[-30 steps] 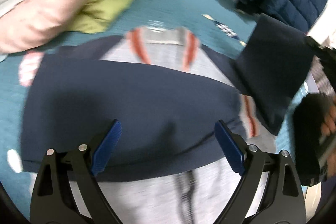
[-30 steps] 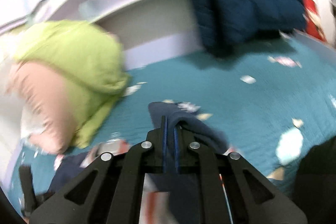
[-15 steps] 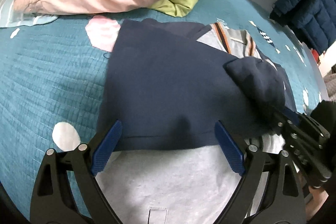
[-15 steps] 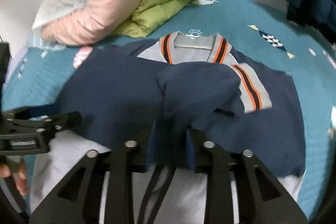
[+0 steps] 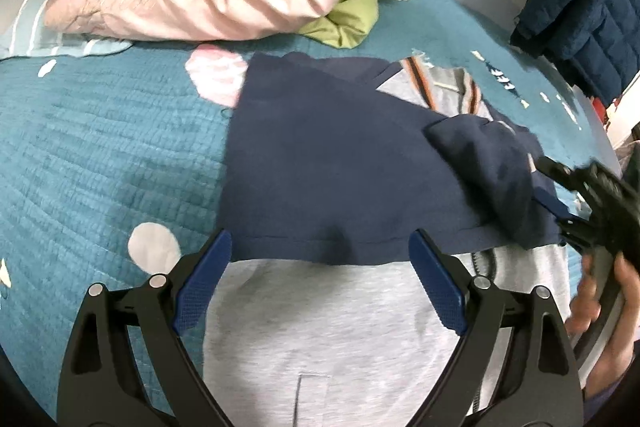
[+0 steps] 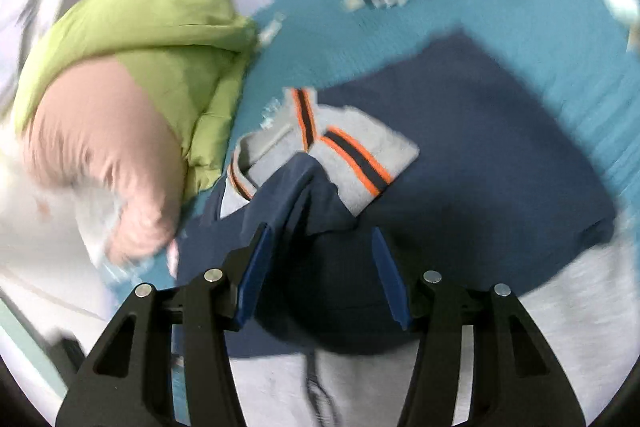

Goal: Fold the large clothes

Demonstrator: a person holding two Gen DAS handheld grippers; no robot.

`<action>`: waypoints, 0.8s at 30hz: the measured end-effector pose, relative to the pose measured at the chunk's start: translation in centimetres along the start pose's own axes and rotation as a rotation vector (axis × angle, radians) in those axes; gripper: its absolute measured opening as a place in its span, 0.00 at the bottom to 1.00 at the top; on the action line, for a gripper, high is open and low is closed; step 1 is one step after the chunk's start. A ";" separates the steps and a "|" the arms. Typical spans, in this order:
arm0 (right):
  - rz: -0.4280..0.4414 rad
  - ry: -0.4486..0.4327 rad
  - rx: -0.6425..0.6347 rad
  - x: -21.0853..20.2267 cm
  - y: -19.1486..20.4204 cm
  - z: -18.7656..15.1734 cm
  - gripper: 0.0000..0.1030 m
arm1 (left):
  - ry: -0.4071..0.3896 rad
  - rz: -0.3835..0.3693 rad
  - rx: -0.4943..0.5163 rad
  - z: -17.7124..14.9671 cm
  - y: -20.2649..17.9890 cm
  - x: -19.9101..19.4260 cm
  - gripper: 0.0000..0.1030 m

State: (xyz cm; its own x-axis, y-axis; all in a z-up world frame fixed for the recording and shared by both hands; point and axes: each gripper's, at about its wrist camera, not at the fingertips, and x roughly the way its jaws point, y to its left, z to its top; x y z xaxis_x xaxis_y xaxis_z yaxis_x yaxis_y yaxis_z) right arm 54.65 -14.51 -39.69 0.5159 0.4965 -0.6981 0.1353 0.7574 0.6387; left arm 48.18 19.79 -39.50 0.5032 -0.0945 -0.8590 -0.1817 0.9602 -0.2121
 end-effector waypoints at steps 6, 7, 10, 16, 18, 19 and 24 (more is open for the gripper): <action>0.036 -0.025 0.157 2.8 -0.4 2.1 0.29 | -0.008 0.002 -0.016 0.0 1.3 -0.2 0.87; 0.047 -0.043 0.109 2.7 0.7 2.2 0.20 | -0.013 0.005 -0.023 0.1 1.6 -0.4 0.87; 0.120 -0.073 -0.058 1.9 5.4 1.2 0.18 | -0.034 0.022 -0.051 0.4 3.0 -1.0 0.87; 0.109 0.082 -0.564 3.2 16.9 -6.6 0.25 | -0.075 0.082 -0.105 0.9 6.0 -2.8 0.87; 0.075 0.114 -0.618 3.9 17.9 -8.1 0.38 | -0.074 0.090 -0.120 0.9 6.6 -3.1 0.87; 0.069 0.109 -0.622 3.8 17.7 -8.5 0.43 | -0.075 0.091 -0.128 0.8 6.9 -3.3 0.87; 0.088 0.073 -0.573 0.9 15.2 -7.3 0.53 | -0.060 0.073 -0.124 0.6 6.8 -3.2 0.87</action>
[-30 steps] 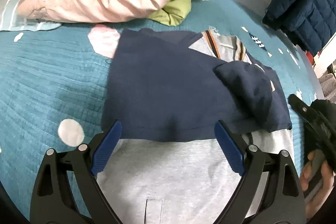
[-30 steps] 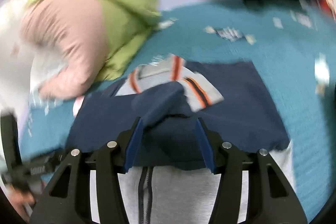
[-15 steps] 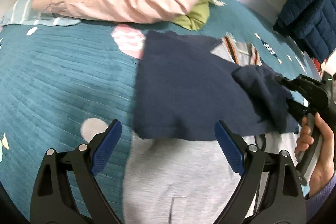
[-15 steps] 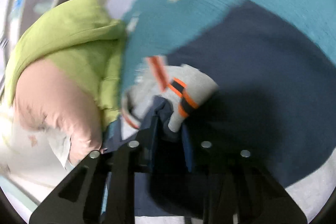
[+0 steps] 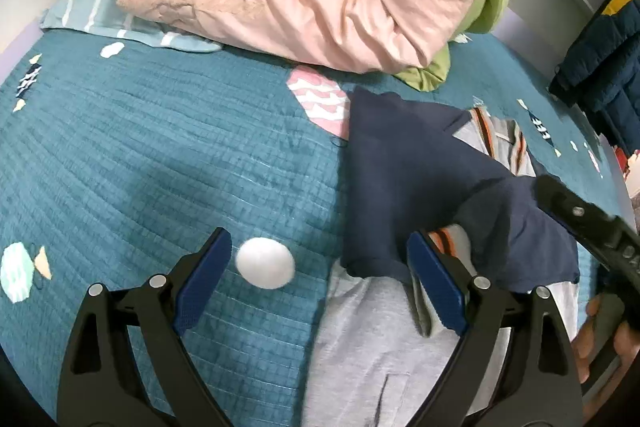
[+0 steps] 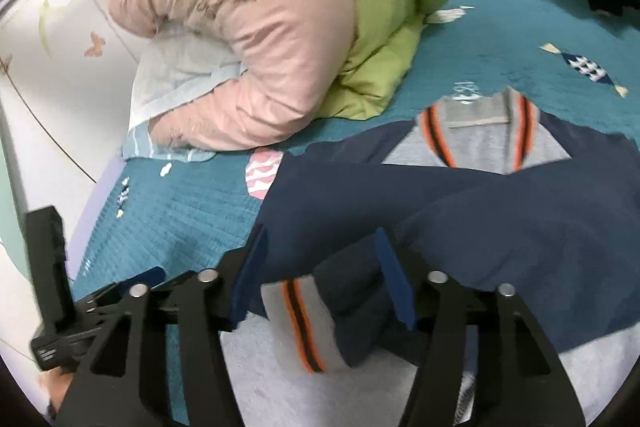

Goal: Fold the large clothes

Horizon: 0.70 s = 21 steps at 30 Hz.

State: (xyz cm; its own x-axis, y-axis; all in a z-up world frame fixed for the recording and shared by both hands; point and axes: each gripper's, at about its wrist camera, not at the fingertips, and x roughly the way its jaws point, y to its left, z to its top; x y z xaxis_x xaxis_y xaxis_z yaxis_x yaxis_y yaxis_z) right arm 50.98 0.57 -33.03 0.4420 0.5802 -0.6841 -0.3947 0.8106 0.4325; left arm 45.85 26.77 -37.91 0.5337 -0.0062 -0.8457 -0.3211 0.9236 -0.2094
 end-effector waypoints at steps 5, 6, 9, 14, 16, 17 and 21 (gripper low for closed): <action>-0.156 0.004 0.000 -3.8 -6.0 -0.4 0.55 | 0.077 -0.126 -0.022 0.2 -2.0 1.5 0.87; -0.218 0.014 -0.011 -4.5 -7.7 -0.7 0.55 | 0.092 -0.133 -0.023 0.2 -2.6 1.9 0.87; -0.349 0.025 -0.015 -6.7 -11.6 -1.5 0.55 | 0.128 -0.165 -0.016 0.2 -4.4 3.1 0.87; -0.410 0.022 0.066 -9.7 -17.1 -3.3 0.55 | 0.190 -0.221 -0.021 0.5 -6.2 4.7 0.87; -0.400 0.023 0.087 -10.2 -18.0 -3.7 0.56 | 0.223 -0.213 -0.021 0.5 -6.4 5.6 0.87; -0.397 0.024 0.088 -10.4 -18.2 -3.8 0.56 | 0.231 -0.192 -0.041 0.4 -6.1 5.9 0.87; -0.375 0.021 0.083 -10.6 -18.6 -4.1 0.57 | 0.214 -0.179 -0.084 0.8 -5.6 5.3 0.82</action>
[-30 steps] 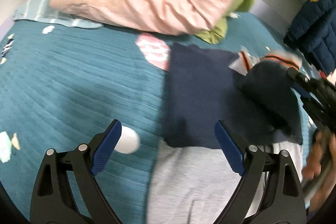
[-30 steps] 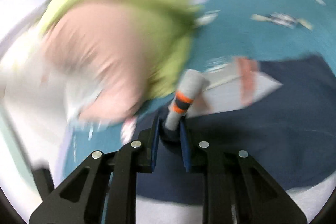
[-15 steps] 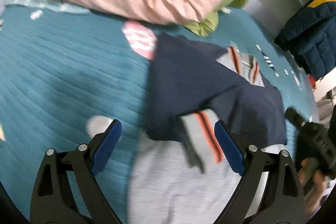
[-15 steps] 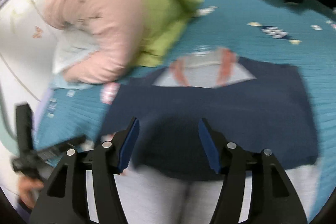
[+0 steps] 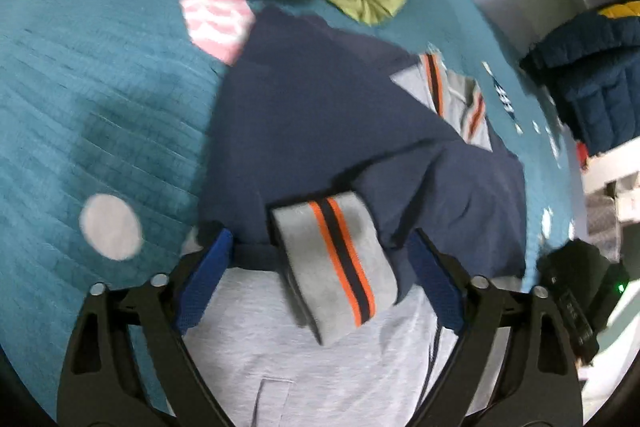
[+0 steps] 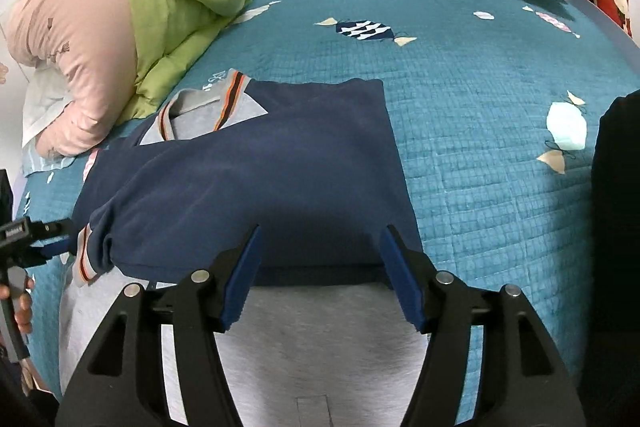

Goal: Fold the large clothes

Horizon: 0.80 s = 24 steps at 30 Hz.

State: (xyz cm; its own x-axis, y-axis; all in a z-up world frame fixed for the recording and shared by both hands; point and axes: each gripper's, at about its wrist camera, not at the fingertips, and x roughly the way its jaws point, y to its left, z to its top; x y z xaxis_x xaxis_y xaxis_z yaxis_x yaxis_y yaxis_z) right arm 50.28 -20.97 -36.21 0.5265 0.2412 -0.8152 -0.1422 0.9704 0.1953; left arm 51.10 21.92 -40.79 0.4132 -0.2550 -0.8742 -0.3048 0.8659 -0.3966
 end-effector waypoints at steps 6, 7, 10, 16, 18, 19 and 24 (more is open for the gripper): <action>0.015 0.004 0.008 0.2 0.3 0.0 0.58 | -0.051 -0.106 0.006 0.9 -1.7 -2.0 0.82; 0.018 0.004 0.012 0.3 0.3 -0.1 0.58 | 0.005 -0.117 -0.009 0.9 -1.6 -0.8 0.82; 0.020 0.008 0.016 0.4 0.2 -0.3 0.58 | 0.094 -0.102 -0.071 0.4 -0.3 1.8 0.82; 0.005 0.013 0.018 0.6 -0.2 -0.3 0.58 | 0.124 -0.167 -0.137 -0.4 1.5 3.2 0.78; 0.005 0.013 0.027 0.6 -0.3 -0.3 0.58 | 0.121 -0.182 -0.126 -0.3 1.4 3.1 0.66; 0.005 0.011 0.029 0.6 -0.3 -0.3 0.58 | 0.116 -0.180 -0.128 -0.4 1.4 2.8 0.65; 0.000 0.014 0.026 0.7 -0.3 -0.1 0.59 | 0.126 -0.231 -0.143 -0.7 1.0 2.8 0.59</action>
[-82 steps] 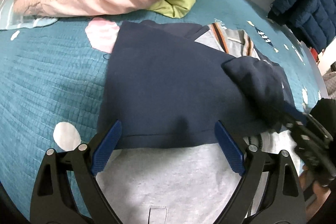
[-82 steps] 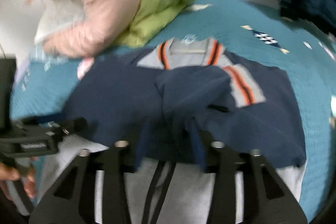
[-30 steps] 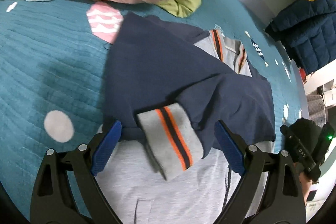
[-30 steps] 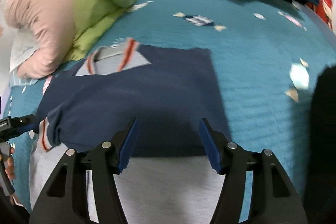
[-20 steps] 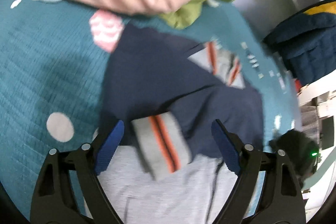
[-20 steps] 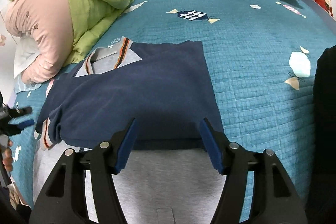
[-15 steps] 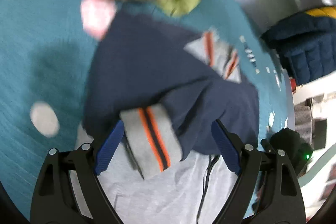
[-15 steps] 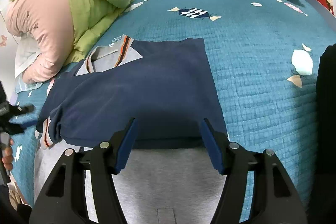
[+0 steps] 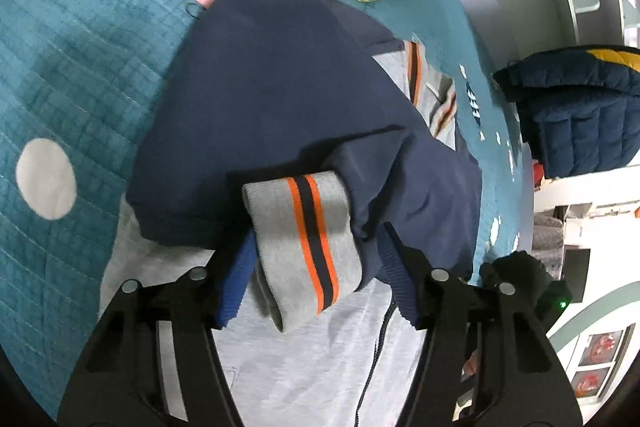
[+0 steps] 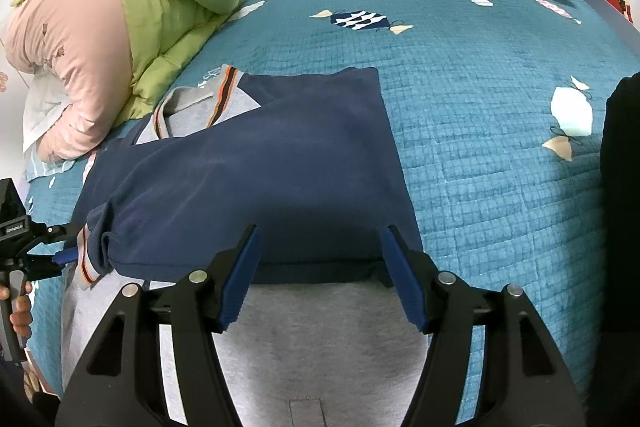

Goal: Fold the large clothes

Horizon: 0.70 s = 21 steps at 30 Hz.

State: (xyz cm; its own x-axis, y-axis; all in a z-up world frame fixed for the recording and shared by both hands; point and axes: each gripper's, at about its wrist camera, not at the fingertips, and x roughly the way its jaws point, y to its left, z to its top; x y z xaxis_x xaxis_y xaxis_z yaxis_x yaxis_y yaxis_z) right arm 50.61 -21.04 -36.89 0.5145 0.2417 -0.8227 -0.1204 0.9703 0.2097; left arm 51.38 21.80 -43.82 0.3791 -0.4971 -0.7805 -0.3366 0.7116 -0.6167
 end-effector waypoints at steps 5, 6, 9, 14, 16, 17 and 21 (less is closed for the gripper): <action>-0.006 -0.007 0.008 -0.1 -0.2 0.0 0.59 | -0.058 0.059 0.071 0.5 -0.6 0.2 0.17; -0.010 -0.007 0.007 -0.2 -0.3 0.1 0.59 | -0.076 0.061 0.095 0.6 -0.8 -0.3 0.11; -0.014 -0.015 0.015 -0.2 -0.5 0.1 0.59 | -0.123 0.119 0.212 0.9 -2.5 -1.6 0.05; -0.017 -0.033 0.026 -0.4 -0.6 0.6 0.59 | -0.183 0.215 0.333 2.3 -5.3 -3.0 0.05; -0.022 -0.048 0.020 -0.6 -0.5 0.9 0.59 | -0.216 0.246 0.362 3.1 -6.1 -3.4 0.05; -0.025 -0.054 0.017 -0.6 -0.5 1.1 0.59 | -0.233 0.271 0.377 3.4 -6.3 -3.6 0.05; -0.025 -0.070 0.028 -0.6 -0.7 1.8 0.59 | -0.248 0.369 0.409 4.9 -6.1 -2.4 0.05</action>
State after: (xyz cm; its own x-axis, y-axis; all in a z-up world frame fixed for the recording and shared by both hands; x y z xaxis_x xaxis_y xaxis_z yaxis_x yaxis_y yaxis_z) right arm 51.90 -21.86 -35.60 0.5754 0.2147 -0.7892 -0.0828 0.9753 0.2050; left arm 56.74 21.13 -37.68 0.5070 -0.0856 -0.8577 -0.1439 0.9727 -0.1821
